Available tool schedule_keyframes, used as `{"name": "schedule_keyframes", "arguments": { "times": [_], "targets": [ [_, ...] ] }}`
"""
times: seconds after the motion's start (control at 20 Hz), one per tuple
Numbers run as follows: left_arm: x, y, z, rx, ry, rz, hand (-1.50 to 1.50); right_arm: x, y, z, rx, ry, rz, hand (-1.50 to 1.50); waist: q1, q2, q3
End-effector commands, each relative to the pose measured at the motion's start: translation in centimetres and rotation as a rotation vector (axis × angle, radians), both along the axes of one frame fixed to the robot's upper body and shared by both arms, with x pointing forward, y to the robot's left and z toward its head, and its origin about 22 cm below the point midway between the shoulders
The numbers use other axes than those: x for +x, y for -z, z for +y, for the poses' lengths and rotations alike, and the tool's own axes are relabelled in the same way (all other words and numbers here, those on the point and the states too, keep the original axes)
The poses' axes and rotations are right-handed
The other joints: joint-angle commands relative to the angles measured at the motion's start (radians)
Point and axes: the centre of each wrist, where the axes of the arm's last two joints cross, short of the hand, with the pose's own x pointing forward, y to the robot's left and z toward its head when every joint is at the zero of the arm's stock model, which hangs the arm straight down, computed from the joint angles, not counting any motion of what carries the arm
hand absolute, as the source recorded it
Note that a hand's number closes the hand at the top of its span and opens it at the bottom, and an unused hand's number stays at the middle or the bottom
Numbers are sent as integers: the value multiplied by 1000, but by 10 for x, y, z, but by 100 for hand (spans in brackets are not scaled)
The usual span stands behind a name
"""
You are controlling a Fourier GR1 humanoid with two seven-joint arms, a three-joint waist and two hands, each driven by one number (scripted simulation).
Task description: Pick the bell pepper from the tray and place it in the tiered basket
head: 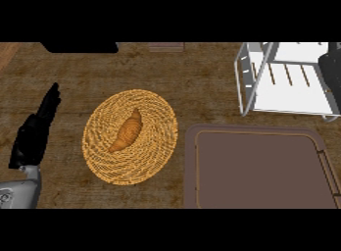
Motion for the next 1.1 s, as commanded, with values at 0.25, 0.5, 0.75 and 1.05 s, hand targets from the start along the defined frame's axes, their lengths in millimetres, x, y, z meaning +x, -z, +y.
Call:
{"name": "schedule_keyframes", "arguments": {
  "times": [0.25,0.5,0.75,1.05],
  "targets": [
    [1,7,-2,9,3,4,0,14,14,-47,108,-86,118,150,1,0,0],
    [7,6,5,3,-4,-4,0,18,36,-58,195,-118,215,150,-1,0,0],
    [2,-3,15,18,-6,-6,0,24,72,-58,359,-18,289,-150,7,1,0],
    [12,-4,4,22,-11,-21,0,17,73,-82,523,-66,84,-150,-3,0,0]
  ]
}}
